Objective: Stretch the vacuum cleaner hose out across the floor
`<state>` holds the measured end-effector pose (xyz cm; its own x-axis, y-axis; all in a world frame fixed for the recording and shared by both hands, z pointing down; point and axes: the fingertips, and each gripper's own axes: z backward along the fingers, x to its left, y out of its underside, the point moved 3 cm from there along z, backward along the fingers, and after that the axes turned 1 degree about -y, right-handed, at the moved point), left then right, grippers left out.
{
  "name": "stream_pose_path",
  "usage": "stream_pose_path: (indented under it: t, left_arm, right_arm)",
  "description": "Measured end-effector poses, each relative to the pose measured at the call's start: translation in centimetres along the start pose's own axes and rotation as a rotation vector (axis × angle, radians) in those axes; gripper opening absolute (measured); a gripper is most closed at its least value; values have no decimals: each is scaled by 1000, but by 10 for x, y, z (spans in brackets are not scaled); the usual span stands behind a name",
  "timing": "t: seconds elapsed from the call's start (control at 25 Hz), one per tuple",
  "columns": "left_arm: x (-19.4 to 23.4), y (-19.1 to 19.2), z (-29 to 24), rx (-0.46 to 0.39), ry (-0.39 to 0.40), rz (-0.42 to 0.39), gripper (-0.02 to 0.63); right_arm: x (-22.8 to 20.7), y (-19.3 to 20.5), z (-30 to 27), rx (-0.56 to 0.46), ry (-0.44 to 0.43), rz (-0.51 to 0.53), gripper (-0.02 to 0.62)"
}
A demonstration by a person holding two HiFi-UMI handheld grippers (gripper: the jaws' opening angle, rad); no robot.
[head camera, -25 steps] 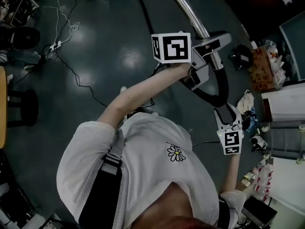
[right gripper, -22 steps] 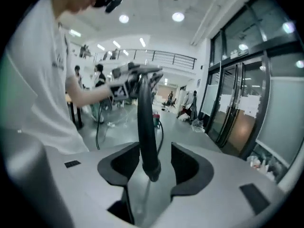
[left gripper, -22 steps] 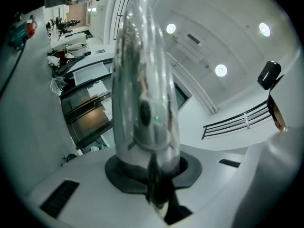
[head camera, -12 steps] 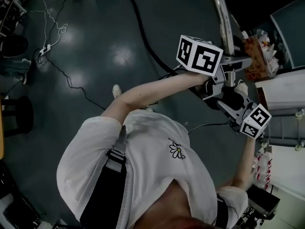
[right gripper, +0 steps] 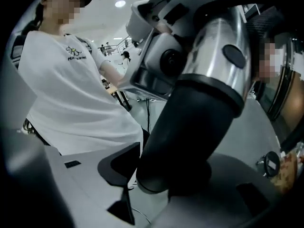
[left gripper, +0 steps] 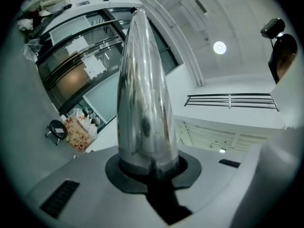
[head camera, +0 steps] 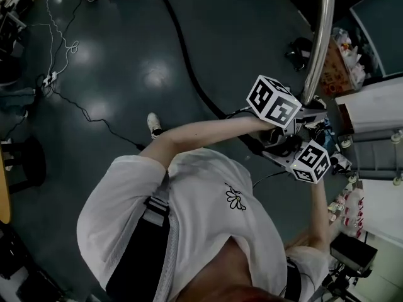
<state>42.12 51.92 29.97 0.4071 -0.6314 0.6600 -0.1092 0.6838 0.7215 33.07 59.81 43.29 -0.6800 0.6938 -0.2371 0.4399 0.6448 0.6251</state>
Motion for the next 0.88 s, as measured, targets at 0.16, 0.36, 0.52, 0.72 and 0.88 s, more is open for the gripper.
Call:
stream_pose_path:
  t: [0.16,0.36,0.52,0.72,0.88]
  left_arm:
    - [14,18,-6,28,-21,72,66]
    - [23,24,-13,51,-21,28,66]
    - [24,21,-12,31,-13,31,66]
    - [26,15,-4,-12,-29,46,66]
    - [25,3,9,-29,-40,35,66]
  right_arm:
    - [7,14,-11,6,-34,-14,198]
    - [-7,25,-11,54,-11,-5,198]
    - [-10,26,-8,69,6,-1,198]
    - [-12,24,-7,75,38,8,198]
    - [-13,7,-12,84,36,32,198]
